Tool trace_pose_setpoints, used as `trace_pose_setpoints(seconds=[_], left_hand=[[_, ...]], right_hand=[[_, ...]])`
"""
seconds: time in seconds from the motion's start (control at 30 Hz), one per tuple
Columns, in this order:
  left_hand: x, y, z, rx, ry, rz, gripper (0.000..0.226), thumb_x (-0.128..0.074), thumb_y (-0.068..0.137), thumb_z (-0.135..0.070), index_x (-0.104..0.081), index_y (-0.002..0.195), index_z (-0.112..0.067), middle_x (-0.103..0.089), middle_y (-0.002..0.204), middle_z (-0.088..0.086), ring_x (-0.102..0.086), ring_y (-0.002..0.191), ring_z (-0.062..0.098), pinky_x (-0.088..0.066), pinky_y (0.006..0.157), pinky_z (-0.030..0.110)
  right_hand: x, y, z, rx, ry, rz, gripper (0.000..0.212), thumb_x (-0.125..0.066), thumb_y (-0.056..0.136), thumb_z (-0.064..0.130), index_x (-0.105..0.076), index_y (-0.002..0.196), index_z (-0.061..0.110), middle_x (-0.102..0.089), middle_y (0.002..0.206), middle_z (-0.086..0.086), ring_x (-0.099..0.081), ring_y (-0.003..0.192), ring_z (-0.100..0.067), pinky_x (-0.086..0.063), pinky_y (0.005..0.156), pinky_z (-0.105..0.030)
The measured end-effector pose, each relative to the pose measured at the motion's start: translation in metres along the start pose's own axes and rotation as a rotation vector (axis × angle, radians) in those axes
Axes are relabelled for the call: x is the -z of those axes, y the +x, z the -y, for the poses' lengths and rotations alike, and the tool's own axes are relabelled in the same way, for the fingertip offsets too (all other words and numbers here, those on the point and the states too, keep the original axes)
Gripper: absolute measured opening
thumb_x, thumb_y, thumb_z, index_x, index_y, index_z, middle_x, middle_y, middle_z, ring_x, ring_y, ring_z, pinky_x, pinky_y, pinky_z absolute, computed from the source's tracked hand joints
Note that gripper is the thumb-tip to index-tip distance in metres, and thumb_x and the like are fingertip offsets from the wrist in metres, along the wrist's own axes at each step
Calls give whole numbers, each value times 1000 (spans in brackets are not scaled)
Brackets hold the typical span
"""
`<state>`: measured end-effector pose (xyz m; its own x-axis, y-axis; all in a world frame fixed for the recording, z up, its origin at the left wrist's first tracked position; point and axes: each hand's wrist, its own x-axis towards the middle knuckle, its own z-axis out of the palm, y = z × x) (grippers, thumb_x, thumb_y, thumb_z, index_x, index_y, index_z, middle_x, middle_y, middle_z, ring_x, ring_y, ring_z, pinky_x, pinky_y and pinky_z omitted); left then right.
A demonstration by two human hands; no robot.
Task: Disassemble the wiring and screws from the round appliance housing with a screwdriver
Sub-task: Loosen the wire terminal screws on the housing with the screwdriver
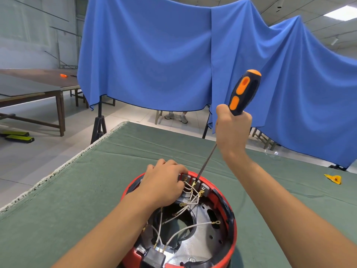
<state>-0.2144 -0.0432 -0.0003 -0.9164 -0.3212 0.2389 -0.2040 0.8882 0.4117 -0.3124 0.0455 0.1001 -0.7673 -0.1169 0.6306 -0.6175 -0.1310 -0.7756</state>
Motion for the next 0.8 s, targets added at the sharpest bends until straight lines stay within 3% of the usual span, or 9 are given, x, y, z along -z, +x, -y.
trace_pose_setpoints(seconds=[0.33,0.67,0.8], left_hand=[[0,2,-1,-1,8,-12,41,-43,92,-23,-49,131,-35,-46,135,-8,-34,124,15,-27,103,39],[0,4,1,1,16,-7,42,-43,91,-23,-49,130,-37,-47,135,-8,-35,122,15,-29,102,40],[0,4,1,4,13,-1,41,-43,91,-23,-50,129,-37,-46,135,-7,-35,123,16,-29,102,40]], right_hand=[[13,45,-46,-397,8,-258,23,-54,75,17,-38,59,17,-34,49,3,-31,46,-18,-26,47,-26],[31,46,-70,-576,95,-393,16,-53,74,17,-43,61,18,-41,51,7,-35,45,-14,-25,46,-24],[37,39,-61,-491,176,-380,20,-52,75,12,-40,60,17,-37,40,10,-31,37,-10,-24,39,-19]])
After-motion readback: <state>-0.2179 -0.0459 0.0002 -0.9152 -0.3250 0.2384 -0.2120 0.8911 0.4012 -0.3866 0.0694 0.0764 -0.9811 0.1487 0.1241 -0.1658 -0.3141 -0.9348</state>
